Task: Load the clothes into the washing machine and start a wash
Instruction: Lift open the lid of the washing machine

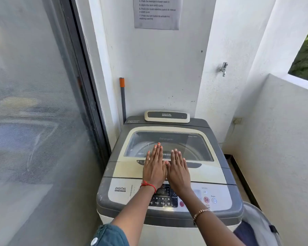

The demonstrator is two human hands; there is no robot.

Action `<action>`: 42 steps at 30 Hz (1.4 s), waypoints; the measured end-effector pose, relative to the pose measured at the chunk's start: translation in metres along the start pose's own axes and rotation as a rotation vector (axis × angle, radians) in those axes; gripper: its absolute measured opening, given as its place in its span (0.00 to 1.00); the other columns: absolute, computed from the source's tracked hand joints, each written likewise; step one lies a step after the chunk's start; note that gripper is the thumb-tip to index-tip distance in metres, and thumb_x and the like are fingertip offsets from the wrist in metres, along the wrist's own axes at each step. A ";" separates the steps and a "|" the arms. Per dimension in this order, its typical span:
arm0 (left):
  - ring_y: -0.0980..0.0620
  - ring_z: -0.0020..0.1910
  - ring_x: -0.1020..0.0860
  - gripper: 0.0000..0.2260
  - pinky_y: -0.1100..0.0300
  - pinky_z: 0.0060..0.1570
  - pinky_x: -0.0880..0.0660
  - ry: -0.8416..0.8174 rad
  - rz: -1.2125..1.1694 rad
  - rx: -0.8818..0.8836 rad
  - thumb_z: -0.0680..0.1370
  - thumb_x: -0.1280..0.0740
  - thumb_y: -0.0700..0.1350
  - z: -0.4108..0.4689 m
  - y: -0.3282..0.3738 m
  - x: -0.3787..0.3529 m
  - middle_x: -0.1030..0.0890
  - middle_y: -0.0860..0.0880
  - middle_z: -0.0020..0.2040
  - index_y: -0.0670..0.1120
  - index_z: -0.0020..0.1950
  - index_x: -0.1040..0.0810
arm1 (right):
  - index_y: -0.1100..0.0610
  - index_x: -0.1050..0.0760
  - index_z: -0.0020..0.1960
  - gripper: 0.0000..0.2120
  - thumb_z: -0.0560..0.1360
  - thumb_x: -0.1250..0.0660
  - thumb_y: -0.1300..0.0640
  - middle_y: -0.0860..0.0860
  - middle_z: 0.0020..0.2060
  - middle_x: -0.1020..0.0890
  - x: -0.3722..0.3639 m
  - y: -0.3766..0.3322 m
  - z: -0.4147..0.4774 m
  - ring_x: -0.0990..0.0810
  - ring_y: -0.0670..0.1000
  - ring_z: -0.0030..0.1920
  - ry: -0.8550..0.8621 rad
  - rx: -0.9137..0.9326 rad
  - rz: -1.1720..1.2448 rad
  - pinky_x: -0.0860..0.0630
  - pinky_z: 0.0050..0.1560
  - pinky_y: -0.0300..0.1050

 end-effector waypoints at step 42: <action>0.53 0.74 0.44 0.33 0.41 0.71 0.49 0.185 0.170 -0.380 0.78 0.58 0.65 0.085 -0.014 0.075 0.39 0.49 0.75 0.44 0.75 0.43 | 0.62 0.36 0.64 0.17 0.81 0.51 0.53 0.59 0.62 0.29 0.107 -0.005 0.109 0.34 0.60 0.63 -0.259 0.184 0.066 0.42 0.64 0.55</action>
Point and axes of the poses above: each hand's wrist, its own z-axis towards the middle knuckle, its own x-axis out of the back of the hand, y = z × x, the point moved 2 cm from there along z, towards the middle knuckle
